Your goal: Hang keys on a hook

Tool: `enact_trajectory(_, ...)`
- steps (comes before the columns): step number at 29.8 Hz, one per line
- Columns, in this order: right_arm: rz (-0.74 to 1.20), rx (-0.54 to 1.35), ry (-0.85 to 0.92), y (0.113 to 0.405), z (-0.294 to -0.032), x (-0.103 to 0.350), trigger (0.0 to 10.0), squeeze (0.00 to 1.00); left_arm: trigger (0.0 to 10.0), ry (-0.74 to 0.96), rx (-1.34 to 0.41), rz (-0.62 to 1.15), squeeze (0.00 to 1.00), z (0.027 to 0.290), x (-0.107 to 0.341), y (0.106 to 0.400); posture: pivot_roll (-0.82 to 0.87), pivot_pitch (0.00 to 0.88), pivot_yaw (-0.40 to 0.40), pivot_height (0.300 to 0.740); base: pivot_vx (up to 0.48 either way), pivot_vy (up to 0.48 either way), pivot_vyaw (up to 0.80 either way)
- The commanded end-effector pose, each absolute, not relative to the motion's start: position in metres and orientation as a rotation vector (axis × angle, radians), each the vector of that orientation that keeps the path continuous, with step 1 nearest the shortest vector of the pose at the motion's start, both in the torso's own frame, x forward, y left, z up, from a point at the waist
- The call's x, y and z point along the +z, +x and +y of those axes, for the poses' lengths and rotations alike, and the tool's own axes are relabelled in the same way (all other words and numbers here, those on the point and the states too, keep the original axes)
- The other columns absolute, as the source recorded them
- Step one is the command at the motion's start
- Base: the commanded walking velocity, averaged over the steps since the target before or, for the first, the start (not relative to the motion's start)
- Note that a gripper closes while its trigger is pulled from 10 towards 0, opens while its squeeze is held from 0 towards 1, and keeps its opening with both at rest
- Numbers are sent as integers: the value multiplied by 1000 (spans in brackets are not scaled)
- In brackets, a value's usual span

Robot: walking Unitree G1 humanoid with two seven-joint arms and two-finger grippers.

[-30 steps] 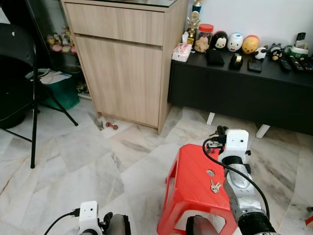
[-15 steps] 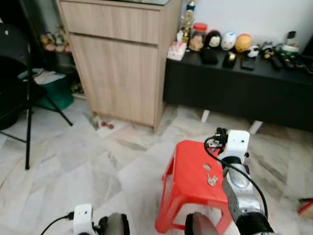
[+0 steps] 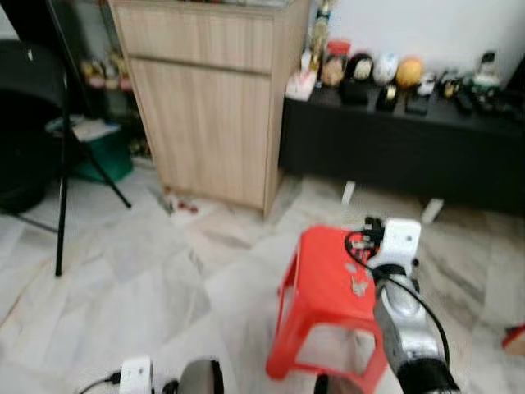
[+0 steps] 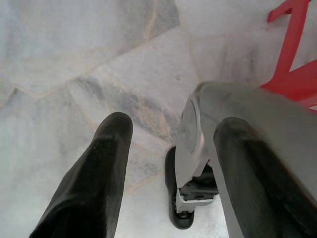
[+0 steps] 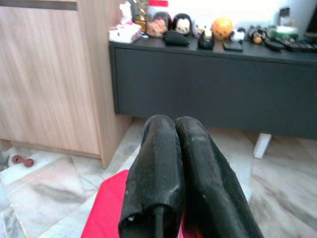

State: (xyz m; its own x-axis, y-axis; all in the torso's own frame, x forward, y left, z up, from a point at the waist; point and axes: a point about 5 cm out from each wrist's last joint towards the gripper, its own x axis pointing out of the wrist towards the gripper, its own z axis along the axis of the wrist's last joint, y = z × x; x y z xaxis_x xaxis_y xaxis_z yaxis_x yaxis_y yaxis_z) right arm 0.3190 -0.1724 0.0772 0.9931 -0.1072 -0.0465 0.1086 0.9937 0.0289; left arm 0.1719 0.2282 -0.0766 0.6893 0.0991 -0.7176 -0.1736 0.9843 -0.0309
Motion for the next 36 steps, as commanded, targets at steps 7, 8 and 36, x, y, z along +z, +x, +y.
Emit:
enact_trajectory(7,61,-137,38,320,-178,78,10000,0,10000,-99,146,801,0,227,-76,175,25,0,-44,727,0,0,0)
enact_trajectory(8,62,-137,38,320,-178,78,10000,0,10000,-99,146,801,0,227,-76,175,24,0,-45,732,0,0,0)
enact_trajectory(36,81,-162,77,314,-175,76,10000,0,10000,-90,104,756,0,212,-73,185,21,0,-60,740,0,-151,0)
